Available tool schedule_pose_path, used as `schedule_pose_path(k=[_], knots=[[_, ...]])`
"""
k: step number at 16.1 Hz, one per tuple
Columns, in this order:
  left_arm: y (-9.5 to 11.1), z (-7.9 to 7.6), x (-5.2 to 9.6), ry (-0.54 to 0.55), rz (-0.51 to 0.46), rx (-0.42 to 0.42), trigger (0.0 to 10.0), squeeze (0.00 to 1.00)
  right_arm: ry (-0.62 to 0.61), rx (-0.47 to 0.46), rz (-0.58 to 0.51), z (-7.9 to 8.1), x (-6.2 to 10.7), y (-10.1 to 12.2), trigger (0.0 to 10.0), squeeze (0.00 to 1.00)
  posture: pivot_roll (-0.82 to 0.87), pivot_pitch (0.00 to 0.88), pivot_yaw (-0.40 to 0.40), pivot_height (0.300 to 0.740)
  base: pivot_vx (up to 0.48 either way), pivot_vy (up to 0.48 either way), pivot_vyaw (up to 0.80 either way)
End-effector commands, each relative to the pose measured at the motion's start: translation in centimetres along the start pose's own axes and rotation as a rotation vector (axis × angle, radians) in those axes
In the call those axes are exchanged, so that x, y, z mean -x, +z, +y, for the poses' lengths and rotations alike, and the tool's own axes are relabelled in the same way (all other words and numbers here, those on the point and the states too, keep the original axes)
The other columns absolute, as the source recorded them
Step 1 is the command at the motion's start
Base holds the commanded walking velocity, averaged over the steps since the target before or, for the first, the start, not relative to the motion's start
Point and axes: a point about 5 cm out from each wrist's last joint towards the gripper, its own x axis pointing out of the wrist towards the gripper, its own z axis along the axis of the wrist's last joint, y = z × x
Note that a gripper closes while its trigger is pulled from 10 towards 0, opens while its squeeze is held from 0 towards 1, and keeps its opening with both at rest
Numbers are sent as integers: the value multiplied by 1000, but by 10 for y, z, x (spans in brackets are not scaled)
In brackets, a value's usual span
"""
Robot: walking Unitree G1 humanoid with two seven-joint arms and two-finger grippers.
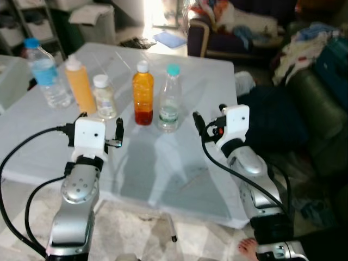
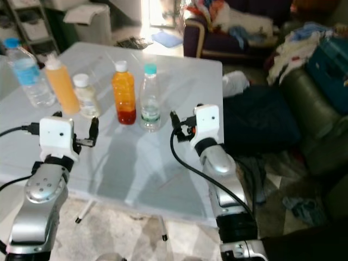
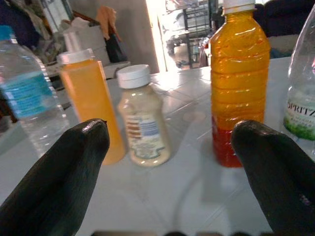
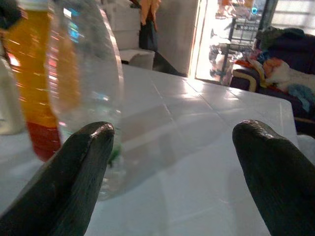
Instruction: Restocking fridge
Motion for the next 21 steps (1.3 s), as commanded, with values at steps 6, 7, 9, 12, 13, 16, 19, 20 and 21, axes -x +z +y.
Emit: schedule_pose_path(k=[6, 7, 9, 12, 13, 16, 19, 20, 21], knots=[[-1, 6, 3, 54, 9, -26, 10000, 0, 79, 55, -46, -8, -10, 14, 10000, 0, 35, 0, -30, 740, 0, 0, 0], [0, 6, 4, 54, 9, -21, 10000, 0, 80, 76, -71, -15, -17, 22, 10000, 0, 44, 0, -32, 740, 0, 0, 631], [1, 4, 6, 52, 10, -23, 10000, 0, 74, 80, -80, -22, -25, 28, 10000, 0, 48, 0, -32, 740, 0, 0, 609], [2, 7, 7, 64, 8, -22, 10000, 0, 115, 99, -117, -27, -38, 41, 10000, 0, 52, 0, -32, 740, 0, 0, 0], [2, 7, 6, 66, 8, -23, 10000, 0, 119, 96, -119, -27, -39, 41, 10000, 0, 52, 0, -32, 740, 0, 0, 0], [3, 10, 6, 68, 5, -29, 10000, 0, 165, 150, -188, -23, -49, 60, 10000, 0, 67, 0, -27, 740, 0, 0, 0], [4, 9, 7, 58, 5, -37, 10000, 0, 206, 161, -223, -19, -57, 72, 10000, 0, 74, 0, -20, 740, 0, 0, 0], [4, 10, 7, 55, 5, -42, 10000, 0, 212, 159, -227, -19, -59, 74, 10000, 0, 79, 0, -15, 740, 0, 0, 0], [4, 11, 7, 57, 8, -60, 10000, 0, 218, 163, -232, -18, -61, 75, 10000, 0, 83, 0, -11, 740, 0, 0, 0]])
